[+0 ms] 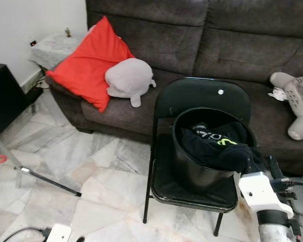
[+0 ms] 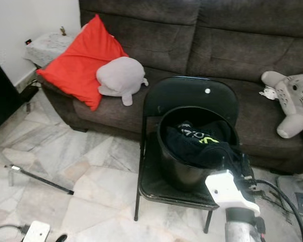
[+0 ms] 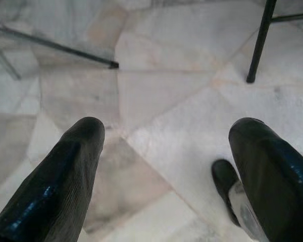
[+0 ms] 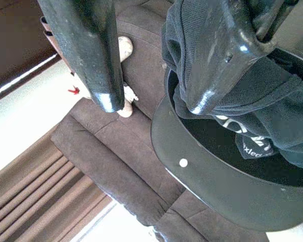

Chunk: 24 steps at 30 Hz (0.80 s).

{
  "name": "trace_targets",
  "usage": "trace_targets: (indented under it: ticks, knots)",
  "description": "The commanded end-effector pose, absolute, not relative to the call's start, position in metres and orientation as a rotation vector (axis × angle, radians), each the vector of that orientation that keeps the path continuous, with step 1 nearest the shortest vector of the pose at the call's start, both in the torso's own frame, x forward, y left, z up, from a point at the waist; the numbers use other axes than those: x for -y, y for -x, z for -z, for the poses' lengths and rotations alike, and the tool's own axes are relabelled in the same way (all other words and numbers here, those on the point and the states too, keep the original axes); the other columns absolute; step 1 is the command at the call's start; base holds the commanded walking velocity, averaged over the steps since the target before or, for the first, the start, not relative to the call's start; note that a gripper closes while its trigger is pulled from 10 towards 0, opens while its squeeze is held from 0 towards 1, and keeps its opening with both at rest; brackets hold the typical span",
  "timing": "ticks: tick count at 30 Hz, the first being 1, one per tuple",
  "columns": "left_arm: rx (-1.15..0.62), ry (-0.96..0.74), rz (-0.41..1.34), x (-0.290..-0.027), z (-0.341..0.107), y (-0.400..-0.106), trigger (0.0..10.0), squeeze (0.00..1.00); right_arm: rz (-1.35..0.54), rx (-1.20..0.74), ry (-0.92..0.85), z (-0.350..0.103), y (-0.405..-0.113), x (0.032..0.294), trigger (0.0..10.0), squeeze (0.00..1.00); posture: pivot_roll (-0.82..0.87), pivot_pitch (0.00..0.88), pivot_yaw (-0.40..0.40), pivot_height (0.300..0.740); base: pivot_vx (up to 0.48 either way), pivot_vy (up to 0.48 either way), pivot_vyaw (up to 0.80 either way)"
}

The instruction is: Hang hanger

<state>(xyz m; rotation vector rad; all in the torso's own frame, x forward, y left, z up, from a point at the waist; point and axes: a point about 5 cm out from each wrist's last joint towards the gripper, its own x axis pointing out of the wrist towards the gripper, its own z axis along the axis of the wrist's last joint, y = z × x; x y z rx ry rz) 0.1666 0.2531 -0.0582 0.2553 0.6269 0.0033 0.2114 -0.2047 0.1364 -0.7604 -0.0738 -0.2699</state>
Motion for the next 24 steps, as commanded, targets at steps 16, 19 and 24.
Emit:
trace_targets:
  ticks: [16,19,24]
  knots:
    - [-0.732,-0.228,0.009,-0.239,0.072,-0.158,10.0,0.0,0.142,-0.123,0.491,-0.098,-0.208,0.186,10.0,0.0,-0.12,0.107,-0.001,0.74,0.0,0.0,0.0]
    - [-0.737,-0.228,0.01,-0.238,0.073,-0.157,10.0,0.0,0.194,-0.143,0.357,-0.095,-0.209,0.19,10.0,0.0,-0.12,0.109,-0.004,0.74,0.0,0.0,0.0]
    - [-0.748,-0.231,0.006,-0.239,0.074,-0.155,10.0,0.0,0.272,-0.153,0.14,-0.093,-0.202,0.196,10.0,0.0,-0.12,0.116,-0.004,0.74,0.0,0.0,0.0]
